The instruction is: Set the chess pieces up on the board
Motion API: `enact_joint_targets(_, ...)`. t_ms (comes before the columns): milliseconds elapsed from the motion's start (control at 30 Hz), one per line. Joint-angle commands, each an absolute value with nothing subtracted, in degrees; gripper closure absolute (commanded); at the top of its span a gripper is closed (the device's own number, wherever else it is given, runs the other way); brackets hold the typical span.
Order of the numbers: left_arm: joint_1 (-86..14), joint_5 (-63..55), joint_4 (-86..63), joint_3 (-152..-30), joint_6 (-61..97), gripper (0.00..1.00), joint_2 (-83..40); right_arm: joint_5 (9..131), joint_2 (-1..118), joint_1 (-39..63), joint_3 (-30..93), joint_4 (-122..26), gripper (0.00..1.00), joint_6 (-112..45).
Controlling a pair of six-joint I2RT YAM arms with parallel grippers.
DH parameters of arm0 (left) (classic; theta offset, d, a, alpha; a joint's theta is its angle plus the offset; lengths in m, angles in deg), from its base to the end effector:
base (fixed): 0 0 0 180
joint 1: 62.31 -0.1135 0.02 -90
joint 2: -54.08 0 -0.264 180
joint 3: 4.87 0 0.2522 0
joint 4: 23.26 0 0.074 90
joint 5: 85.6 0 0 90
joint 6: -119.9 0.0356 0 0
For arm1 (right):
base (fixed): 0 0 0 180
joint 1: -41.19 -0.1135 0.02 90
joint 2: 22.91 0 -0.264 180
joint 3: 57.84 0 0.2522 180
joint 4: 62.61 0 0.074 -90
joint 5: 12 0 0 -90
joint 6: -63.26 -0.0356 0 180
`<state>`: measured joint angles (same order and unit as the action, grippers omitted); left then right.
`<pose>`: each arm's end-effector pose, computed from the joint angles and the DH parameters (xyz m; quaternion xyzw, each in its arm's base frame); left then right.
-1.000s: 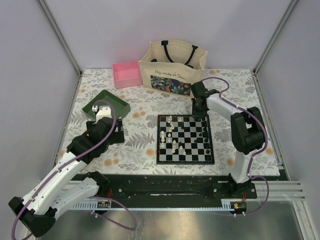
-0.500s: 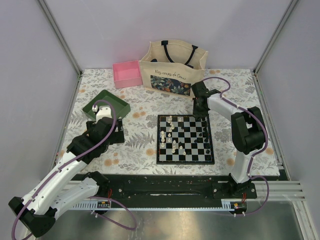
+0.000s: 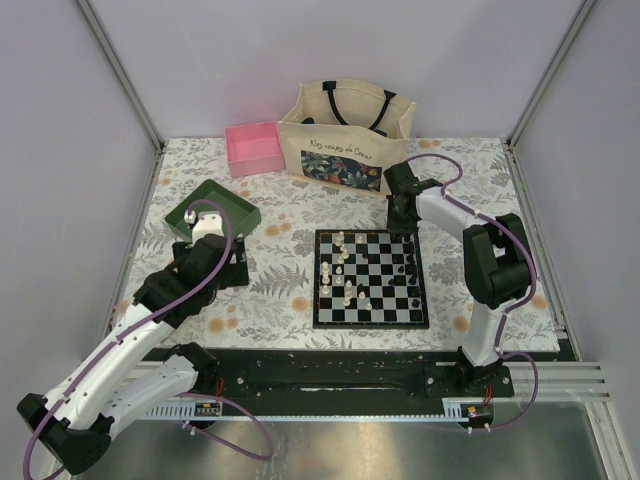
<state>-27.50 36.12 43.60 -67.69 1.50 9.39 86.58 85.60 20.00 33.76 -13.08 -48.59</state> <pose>0.1263 -0.0650 0.2993 -0.0458 0.9042 0.0402 0.4227 0.3644 0.1356 0.1904 0.0209 0.9761 0.0066 0.2163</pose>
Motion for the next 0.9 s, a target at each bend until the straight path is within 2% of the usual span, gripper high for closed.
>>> enact_joint_targets(0,-27.8,36.0,42.1,-69.1,2.1,0.01,10.1,87.9,83.3,20.7,33.4,-13.1,0.79,-48.6)
enact_joint_targets(533,-27.9,35.9,42.0,-69.1,2.2,0.01,10.1,87.2,83.1,20.6,33.4,-13.1,0.78,-48.1)
enact_joint_targets(867,-27.9,35.9,42.1,-69.1,2.1,0.01,10.0,85.2,82.5,20.5,33.8,-13.4,0.65,-47.9)
